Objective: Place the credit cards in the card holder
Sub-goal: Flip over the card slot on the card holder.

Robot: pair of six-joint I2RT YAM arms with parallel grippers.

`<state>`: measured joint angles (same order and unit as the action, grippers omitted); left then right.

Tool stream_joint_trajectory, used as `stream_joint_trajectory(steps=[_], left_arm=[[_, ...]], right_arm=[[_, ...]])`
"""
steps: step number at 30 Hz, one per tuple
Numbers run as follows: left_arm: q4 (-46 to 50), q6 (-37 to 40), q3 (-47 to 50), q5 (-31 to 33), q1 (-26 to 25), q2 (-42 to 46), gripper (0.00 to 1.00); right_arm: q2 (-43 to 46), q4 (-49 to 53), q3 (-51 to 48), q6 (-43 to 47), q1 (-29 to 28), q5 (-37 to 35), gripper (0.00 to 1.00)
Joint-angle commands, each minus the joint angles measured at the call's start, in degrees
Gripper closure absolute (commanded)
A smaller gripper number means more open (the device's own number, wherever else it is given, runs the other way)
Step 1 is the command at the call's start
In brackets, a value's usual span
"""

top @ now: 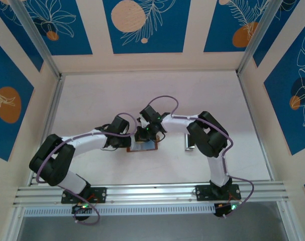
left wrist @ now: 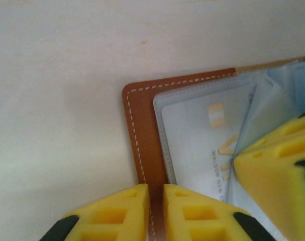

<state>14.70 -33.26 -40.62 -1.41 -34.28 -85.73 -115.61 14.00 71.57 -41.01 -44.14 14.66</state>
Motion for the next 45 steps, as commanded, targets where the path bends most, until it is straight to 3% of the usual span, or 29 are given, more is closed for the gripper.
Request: stream_joint_trajectory(steps=[1,6,9,12,17,24,34,45], left_arm=[[6.0,-0.2,0.7,1.0,-0.4,4.4,0.80],[9.5,0.6,0.7,1.8,-1.2,10.6,0.71],[10.8,2.4,0.2,2.6,-4.3,12.4,0.62],[10.9,4.6,-0.3,3.6,-7.4,11.1,0.54],[11.1,6.1,-1.7,6.9,-9.7,6.7,0.50],[10.3,5.4,-3.0,11.8,-9.9,4.3,0.57],[9.4,6.7,-4.3,12.1,-9.9,1.0,0.65],[7.9,7.8,-5.3,10.8,-10.0,-1.2,0.85]], right_arm=[[-1.4,0.4,1.0,-1.2,0.6,1.2,0.93],[-2.7,1.8,3.0,-1.3,0.7,1.8,0.93],[-3.7,3.0,4.5,-1.3,0.7,2.4,0.93],[-4.3,4.4,5.7,-1.2,0.7,2.7,0.93],[-5.0,5.6,6.6,-0.8,0.7,3.4,0.93],[-4.9,7.2,7.3,0.4,0.4,3.6,0.92],[-4.7,8.6,8.5,1.5,0.0,3.6,0.91],[-3.9,11.6,11.8,3.6,-0.2,3.5,0.89]])
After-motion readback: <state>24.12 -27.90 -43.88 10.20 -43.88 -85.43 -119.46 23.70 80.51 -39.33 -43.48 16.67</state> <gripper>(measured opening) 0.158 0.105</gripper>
